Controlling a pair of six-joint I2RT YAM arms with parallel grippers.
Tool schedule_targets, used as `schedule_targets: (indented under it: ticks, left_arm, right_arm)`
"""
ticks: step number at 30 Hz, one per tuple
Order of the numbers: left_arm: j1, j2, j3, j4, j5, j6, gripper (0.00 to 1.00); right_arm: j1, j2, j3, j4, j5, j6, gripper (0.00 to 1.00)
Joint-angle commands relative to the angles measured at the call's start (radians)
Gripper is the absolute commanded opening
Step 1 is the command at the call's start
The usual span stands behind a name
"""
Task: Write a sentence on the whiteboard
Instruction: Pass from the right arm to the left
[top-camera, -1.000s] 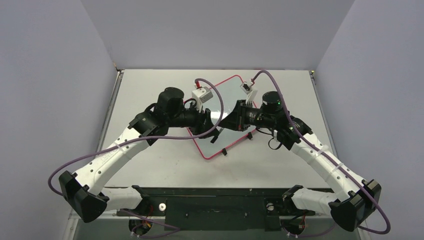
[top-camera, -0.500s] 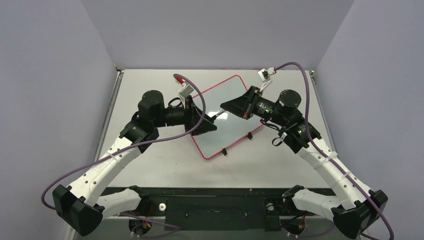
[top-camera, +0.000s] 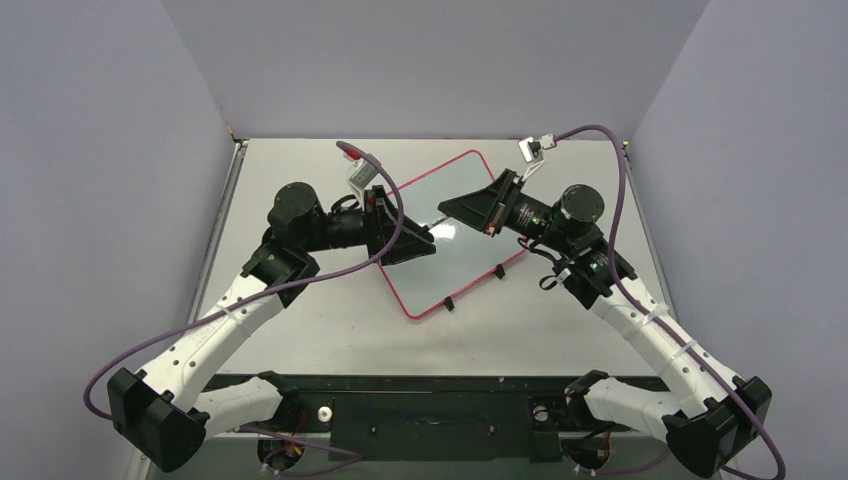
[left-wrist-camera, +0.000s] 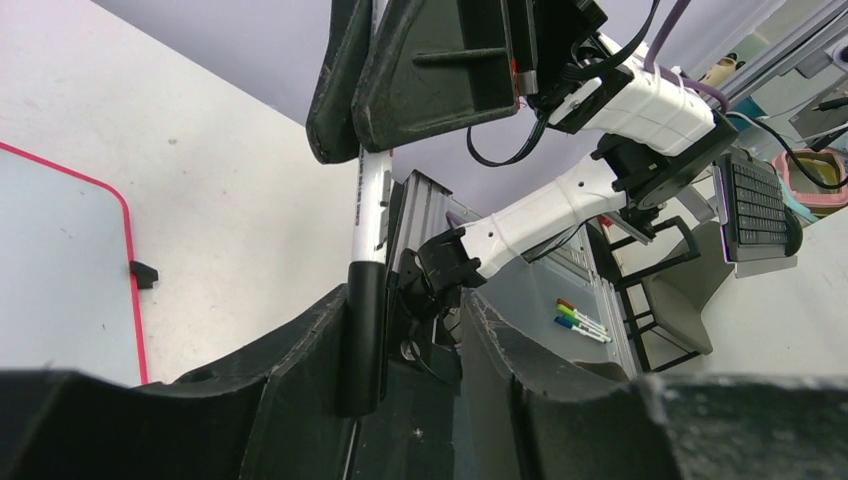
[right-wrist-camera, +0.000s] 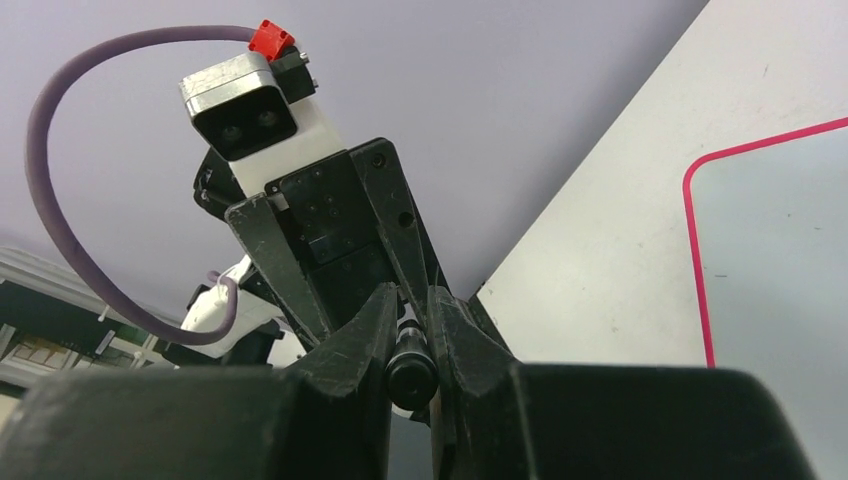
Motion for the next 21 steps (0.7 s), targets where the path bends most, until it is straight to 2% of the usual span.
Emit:
schedule_targets:
  ticks: [1,6,8,9,10,12,13,14,15,17,21]
  left_arm:
    - [0.004,-0.011,0.004,0.126,0.035,-0.06,0.35]
    - [0.003,-0.006,0.004,0.137,0.033,-0.071,0.27]
    - [0.003,-0.003,0.006,0.138,0.039,-0.071,0.18]
    - [0.003,0.002,0.007,0.139,0.041,-0.071,0.06]
    - [0.003,0.003,0.008,0.138,0.045,-0.07,0.02]
    - [0.003,0.008,0.009,0.134,0.059,-0.063,0.0]
    - [0.003,0.009,0.014,0.115,0.065,-0.046,0.0]
    - [0.004,0.01,0.024,0.1,0.075,-0.036,0.0]
    - [0.004,0.014,0.029,0.065,0.081,-0.01,0.0]
    - [0.007,0.02,0.049,0.012,0.102,0.028,0.0]
    - [0.015,0.036,0.082,-0.095,0.151,0.096,0.0]
  right_arm:
    - [-0.008,-0.022,-0.008,0.083,-0.01,0.003,0.0]
    - [-0.007,-0.029,-0.019,0.1,-0.028,0.01,0.0]
    - [-0.008,-0.031,-0.022,0.101,-0.035,0.01,0.0]
    - [-0.008,-0.031,-0.024,0.1,-0.038,0.01,0.0]
    - [-0.006,-0.03,-0.025,0.104,-0.047,0.011,0.0]
    - [-0.006,-0.026,-0.023,0.113,-0.076,0.009,0.01]
    - [-0.007,-0.024,-0.019,0.113,-0.086,0.003,0.19]
    - [-0.007,-0.024,-0.016,0.1,-0.103,-0.004,0.29]
    - [-0.007,-0.026,-0.003,0.084,-0.11,-0.033,0.48]
    - [-0.007,-0.033,0.028,-0.003,-0.113,-0.1,0.63]
    - [-0.014,-0.042,0.065,-0.121,-0.121,-0.176,0.67]
